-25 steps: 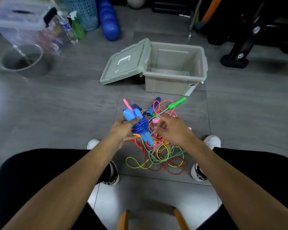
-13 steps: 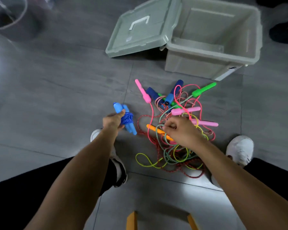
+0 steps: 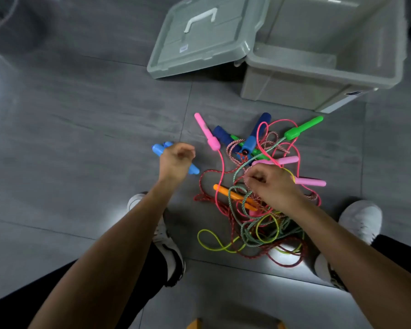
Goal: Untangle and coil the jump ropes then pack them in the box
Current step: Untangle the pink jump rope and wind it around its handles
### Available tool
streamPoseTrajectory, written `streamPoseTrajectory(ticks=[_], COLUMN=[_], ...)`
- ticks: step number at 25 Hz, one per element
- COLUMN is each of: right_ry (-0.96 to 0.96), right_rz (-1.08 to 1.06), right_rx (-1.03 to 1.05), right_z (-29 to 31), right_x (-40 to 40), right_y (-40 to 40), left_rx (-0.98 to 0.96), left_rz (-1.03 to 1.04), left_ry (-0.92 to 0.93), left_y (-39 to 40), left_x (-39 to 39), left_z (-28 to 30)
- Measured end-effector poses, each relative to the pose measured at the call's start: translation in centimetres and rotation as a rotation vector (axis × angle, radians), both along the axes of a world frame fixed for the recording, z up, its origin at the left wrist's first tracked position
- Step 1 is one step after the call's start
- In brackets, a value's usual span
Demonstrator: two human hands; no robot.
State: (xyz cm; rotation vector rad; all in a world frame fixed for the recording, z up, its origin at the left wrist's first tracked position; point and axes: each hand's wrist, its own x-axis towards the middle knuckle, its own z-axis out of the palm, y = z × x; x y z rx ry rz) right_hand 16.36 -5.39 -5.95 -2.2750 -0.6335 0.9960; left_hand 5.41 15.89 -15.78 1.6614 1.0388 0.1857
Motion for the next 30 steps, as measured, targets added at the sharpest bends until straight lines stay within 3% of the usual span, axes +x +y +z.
streamPoseTrajectory(ticks=[2,7,11,13,16,21,24,28,30], right_ry=[-0.003,0.021,0.044,0.049,0.046,0.014,0.037,0.156,0.162], right_rz=[-0.021,-0.019,-0.059,-0.053,-0.025,-0.019,0.117,0.11,0.084], right_rx=[0.002,0.024,0.043,0.04,0.012,0.058,0.071,0.255,0.328], right_z=[-0.3,-2.2,-3.6,-3.8,-3.7,2.9,8.0,12.6,13.9], right_x=[1.7,3.9,4.3,4.0,3.9,1.0,-2.0,-5.5,-6.5], right_y=[0.0,-0.1,-0.9,-1.3,-1.8,-2.7,-3.4,-5.8,-7.1], left_rx=[0.147,0.605,0.882,0.924,0.844,0.945,0.968,0.928,0.796], left_rz=[-0.189,-0.685,-0.833,-0.873,-0.859,-1.041,-1.116,-0.975,-0.859], left_ry=[0.056,0.407,0.651,0.727,0.676,0.382,0.33,0.299,0.298], left_y=[-0.1,1.7,2.3,2.1,1.3,-1.8,-4.6,-8.3,-9.7], left_x=[3.4,8.9,10.1,9.2,7.4,2.9,-0.3,-5.6,-7.8], left_z=[0.0,-2.7,-4.7,-4.5,-1.3,12.2,19.4,27.3,29.7])
